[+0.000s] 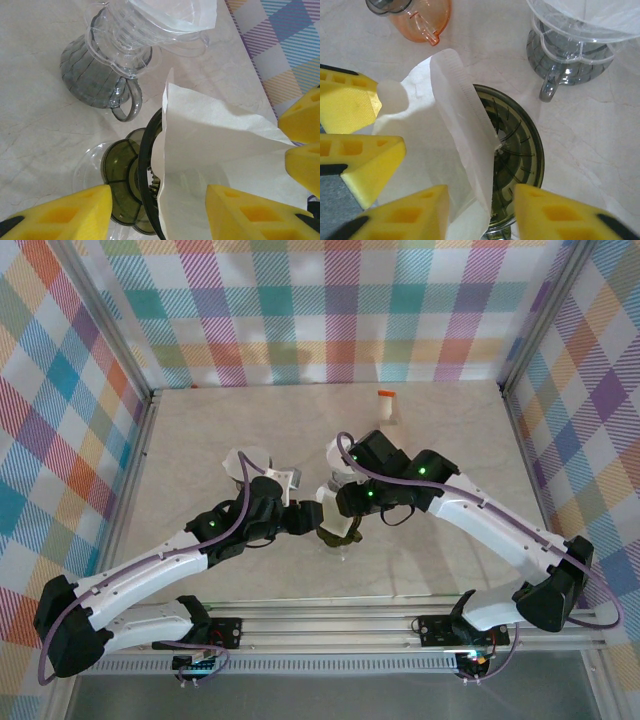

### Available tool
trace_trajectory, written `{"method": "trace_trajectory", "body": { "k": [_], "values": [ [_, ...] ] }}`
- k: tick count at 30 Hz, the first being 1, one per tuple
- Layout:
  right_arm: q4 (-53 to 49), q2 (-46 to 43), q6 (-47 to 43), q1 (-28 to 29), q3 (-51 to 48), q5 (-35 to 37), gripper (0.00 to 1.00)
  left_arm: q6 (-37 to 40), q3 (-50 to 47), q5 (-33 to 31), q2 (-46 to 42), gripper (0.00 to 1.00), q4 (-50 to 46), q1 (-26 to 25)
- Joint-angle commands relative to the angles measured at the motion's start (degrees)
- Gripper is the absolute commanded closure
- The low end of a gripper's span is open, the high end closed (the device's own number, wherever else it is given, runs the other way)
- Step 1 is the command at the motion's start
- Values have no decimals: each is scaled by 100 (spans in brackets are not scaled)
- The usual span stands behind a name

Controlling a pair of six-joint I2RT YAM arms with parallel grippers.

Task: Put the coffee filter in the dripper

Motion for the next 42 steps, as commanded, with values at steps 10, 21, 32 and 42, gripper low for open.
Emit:
{"method": "trace_trajectory", "body": {
  "k": [10,21,32,42],
  "values": [
    [-200,229,-117,283,132,827,100,-214,114,-29,-28,42,4,63],
    [-597,647,-124,624,405,1766,100,-285,-83,-206,-165,47,-56,60],
    [-626,772,-76,701,354,1973,100,-304,-293,-242,-194,53,-99,63],
    [-549,769,-2,725,231,1953,91,-364,-400,-144,-218,50,-30,57]
  ]
}}
